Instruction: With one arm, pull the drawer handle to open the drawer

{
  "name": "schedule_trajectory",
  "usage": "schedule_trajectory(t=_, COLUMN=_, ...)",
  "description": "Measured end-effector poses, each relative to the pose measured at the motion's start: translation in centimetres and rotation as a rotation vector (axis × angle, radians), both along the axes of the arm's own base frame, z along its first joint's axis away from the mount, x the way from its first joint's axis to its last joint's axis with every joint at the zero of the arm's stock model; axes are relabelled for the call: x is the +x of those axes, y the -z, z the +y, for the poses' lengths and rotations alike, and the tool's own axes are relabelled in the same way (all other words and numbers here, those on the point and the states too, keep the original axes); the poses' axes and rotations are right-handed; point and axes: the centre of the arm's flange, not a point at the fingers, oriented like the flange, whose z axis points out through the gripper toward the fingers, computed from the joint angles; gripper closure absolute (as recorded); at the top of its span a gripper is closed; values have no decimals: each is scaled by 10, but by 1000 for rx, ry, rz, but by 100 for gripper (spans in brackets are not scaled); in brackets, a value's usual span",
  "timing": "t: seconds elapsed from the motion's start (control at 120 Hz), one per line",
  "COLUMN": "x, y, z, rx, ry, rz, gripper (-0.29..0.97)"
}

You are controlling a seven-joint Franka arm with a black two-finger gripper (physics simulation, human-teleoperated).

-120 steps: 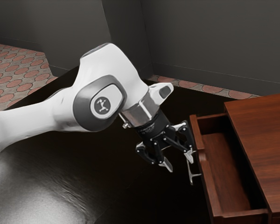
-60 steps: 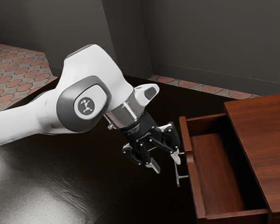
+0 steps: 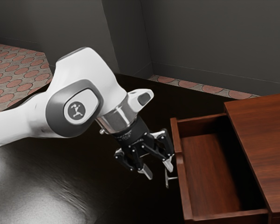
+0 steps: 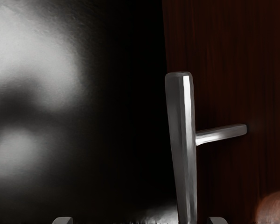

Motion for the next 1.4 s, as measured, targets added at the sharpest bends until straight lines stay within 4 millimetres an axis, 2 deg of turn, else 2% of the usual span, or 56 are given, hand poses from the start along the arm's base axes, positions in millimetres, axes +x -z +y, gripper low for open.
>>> schedule_trajectory(t=0.308, x=-15, y=-1, z=9, rx=3, ry=-2, rz=0, gripper=35)
schedule_trajectory(t=0.675, x=-19, y=-2, z=19, rx=0, ry=-8, rz=9, gripper=34)
schedule_trajectory(t=1.1, x=-17, y=-7, z=16, rx=15, ry=6, rz=-10, gripper=24)
schedule_trajectory(t=1.192, x=-21, y=-18, z=20, rx=27, ry=5, rz=-32, gripper=22)
schedule_trajectory(t=1.308, x=-31, y=-37, z=28, rx=47, ry=3, rz=-59, gripper=29)
schedule_trajectory(t=1.358, x=-30, y=-51, z=32, rx=55, ry=2, rz=-83, gripper=27)
schedule_trajectory(t=1.4, x=-24, y=-66, z=43, rx=63, ry=-8, rz=-103, gripper=23)
